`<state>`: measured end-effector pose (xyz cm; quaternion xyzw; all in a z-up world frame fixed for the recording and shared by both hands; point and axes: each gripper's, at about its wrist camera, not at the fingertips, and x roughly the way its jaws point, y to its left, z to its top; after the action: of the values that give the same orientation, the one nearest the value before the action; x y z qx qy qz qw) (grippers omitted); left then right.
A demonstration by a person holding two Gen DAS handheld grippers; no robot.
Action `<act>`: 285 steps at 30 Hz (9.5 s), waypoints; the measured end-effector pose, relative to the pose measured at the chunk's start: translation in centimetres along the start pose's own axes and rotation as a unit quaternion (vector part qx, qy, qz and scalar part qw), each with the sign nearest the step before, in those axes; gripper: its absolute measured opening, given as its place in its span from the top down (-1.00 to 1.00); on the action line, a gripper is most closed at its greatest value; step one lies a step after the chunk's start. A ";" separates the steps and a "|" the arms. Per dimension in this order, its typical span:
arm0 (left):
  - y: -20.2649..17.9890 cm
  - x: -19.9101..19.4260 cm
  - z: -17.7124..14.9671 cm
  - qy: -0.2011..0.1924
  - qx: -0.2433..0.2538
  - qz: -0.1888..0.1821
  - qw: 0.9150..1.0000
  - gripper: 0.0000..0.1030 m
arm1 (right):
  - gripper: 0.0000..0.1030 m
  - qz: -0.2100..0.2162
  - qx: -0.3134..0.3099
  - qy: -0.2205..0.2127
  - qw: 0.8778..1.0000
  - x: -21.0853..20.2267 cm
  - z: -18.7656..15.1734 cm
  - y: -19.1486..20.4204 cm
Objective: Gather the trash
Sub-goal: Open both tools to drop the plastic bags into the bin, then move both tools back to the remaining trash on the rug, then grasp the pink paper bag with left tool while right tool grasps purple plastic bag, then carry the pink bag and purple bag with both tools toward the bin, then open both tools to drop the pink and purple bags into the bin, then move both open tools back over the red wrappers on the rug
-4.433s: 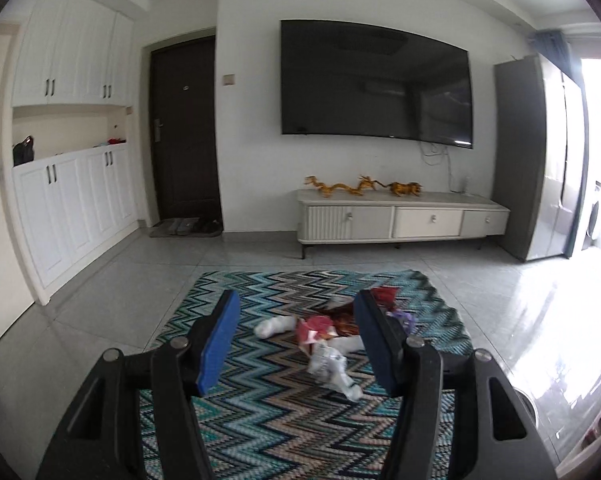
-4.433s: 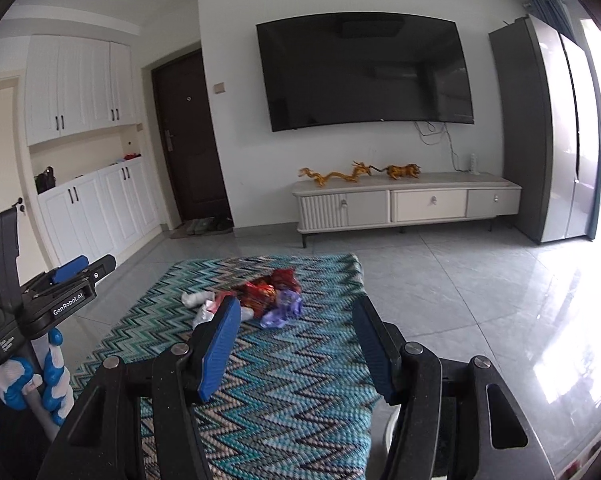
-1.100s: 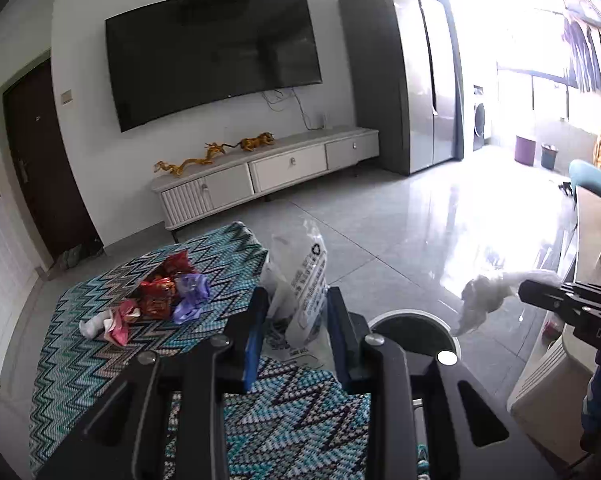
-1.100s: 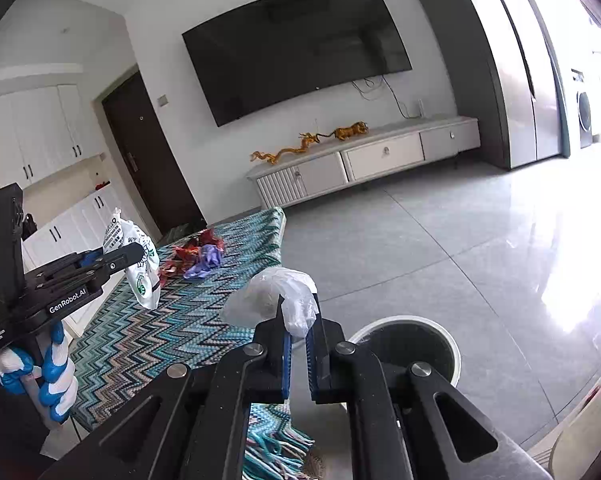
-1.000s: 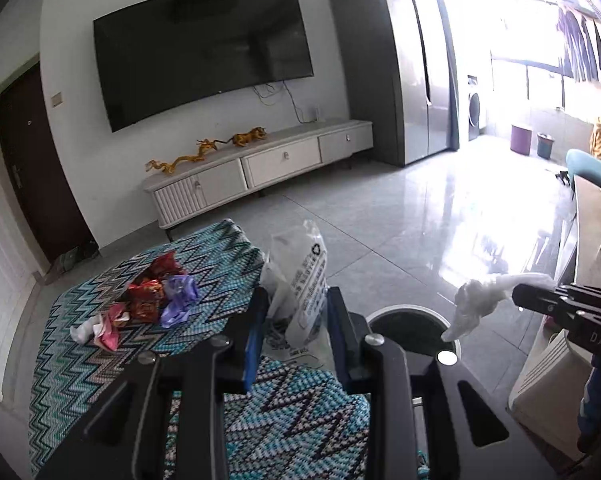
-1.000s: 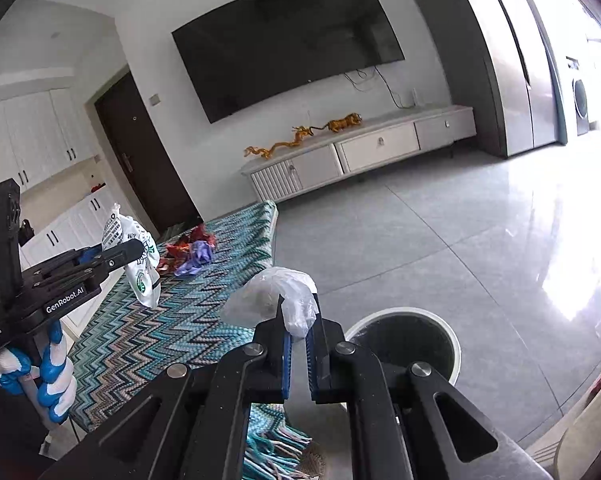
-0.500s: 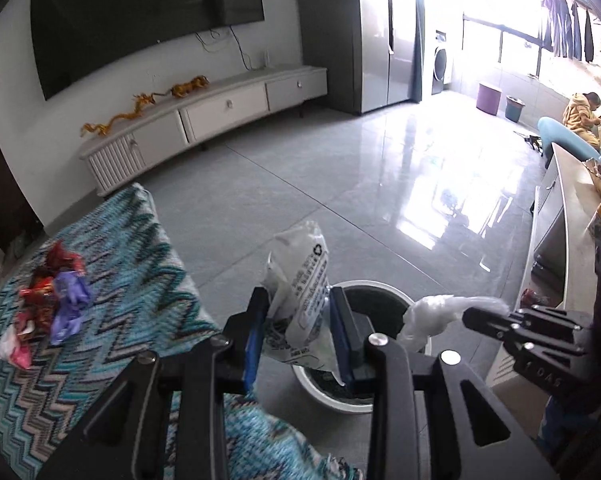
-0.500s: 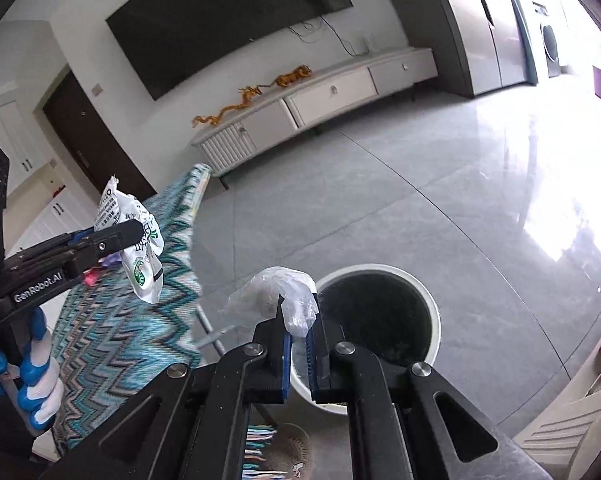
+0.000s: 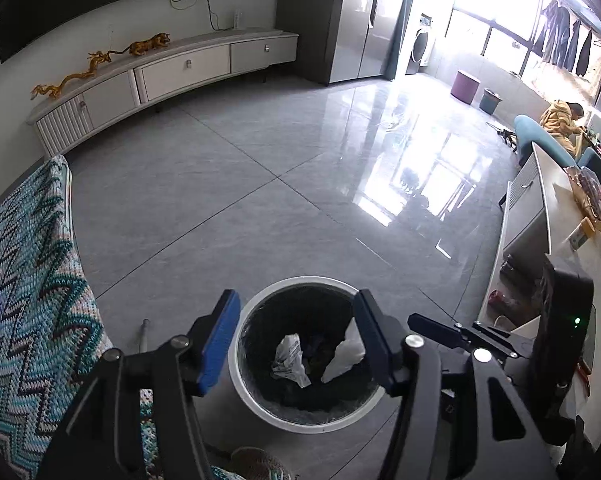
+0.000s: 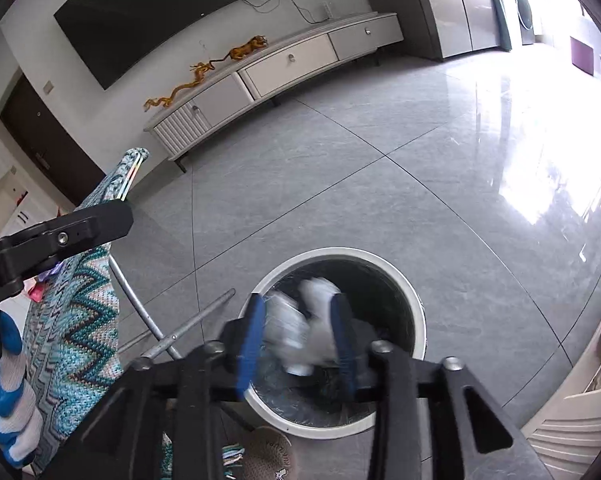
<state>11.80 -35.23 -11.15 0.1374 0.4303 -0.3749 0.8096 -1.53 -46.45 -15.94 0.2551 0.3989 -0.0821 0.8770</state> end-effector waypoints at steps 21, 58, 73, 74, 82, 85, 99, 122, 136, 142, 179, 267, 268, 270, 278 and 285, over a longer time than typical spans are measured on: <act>0.0 -9.6 -2.7 -0.086 0.019 0.113 0.990 -0.12 | 0.22 0.016 -0.029 -0.050 0.998 -8.0 -0.3 3.7; 10.6 -32.6 -12.6 -0.272 -0.094 0.240 0.927 -0.45 | 0.10 0.111 -0.240 -0.145 0.954 -21.8 -3.9 25.0; 17.2 -35.2 -15.0 -0.283 -0.151 0.305 0.897 -0.45 | 0.03 0.180 -0.300 -0.127 0.928 -19.9 -3.6 32.6; 17.5 -35.3 -15.1 -0.282 -0.153 0.308 0.896 -0.45 | 0.03 0.183 -0.303 -0.127 0.927 -19.8 -3.5 32.9; 23.2 -36.3 -15.2 -0.275 -0.193 0.351 0.874 -0.45 | 0.03 0.208 -0.321 -0.128 0.915 -18.6 -1.9 36.1; 26.1 -36.6 -15.5 -0.271 -0.220 0.363 0.864 -0.45 | 0.03 0.214 -0.320 -0.125 0.914 -17.2 -1.0 37.1; 34.8 -23.8 -15.3 -0.163 -0.260 0.307 0.901 -0.44 | 0.03 0.168 -0.279 -0.020 0.945 -0.1 2.9 36.9; 41.7 -11.8 -15.5 -0.071 -0.296 0.201 0.931 0.40 | -0.02 0.166 -0.236 0.077 0.954 16.7 4.6 36.4; 35.8 -17.6 -17.4 -0.115 -0.269 0.217 0.931 0.44 | 0.38 0.217 -0.231 0.059 0.946 8.9 2.7 34.4; 31.5 -22.2 -17.5 -0.148 -0.252 0.213 0.932 0.45 | 0.38 0.240 -0.234 0.028 0.942 1.4 1.4 32.9; 1.7 -23.7 -10.1 -0.196 0.014 0.192 0.961 0.44 | 0.38 0.169 -0.131 -0.137 0.967 -17.5 -1.1 13.0; 11.6 -30.0 -12.3 -0.242 -0.113 0.250 0.931 -0.42 | -0.21 0.112 -0.219 -0.108 0.963 -18.5 -3.1 22.4; 11.9 -30.5 -12.4 -0.245 -0.116 0.253 0.929 -0.42 | -0.21 0.115 -0.223 -0.109 0.962 -18.8 -3.2 22.8; 12.4 -31.6 -12.9 -0.254 -0.122 0.260 0.924 -0.42 | -0.21 0.119 -0.234 -0.112 0.959 -19.3 -3.4 23.9; 17.0 -36.7 -13.3 -0.287 -0.156 0.295 0.898 -0.42 | -0.21 0.146 -0.274 -0.128 0.942 -21.7 -2.7 28.4; 21.4 -40.8 -11.4 -0.305 -0.173 0.305 0.886 -0.42 | -0.21 0.183 -0.318 -0.154 0.918 -24.0 -0.1 34.2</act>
<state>6.35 5.44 12.59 -0.0012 0.1575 -0.0526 0.9861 -5.76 -18.53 14.81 0.0160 0.2103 0.1727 0.9621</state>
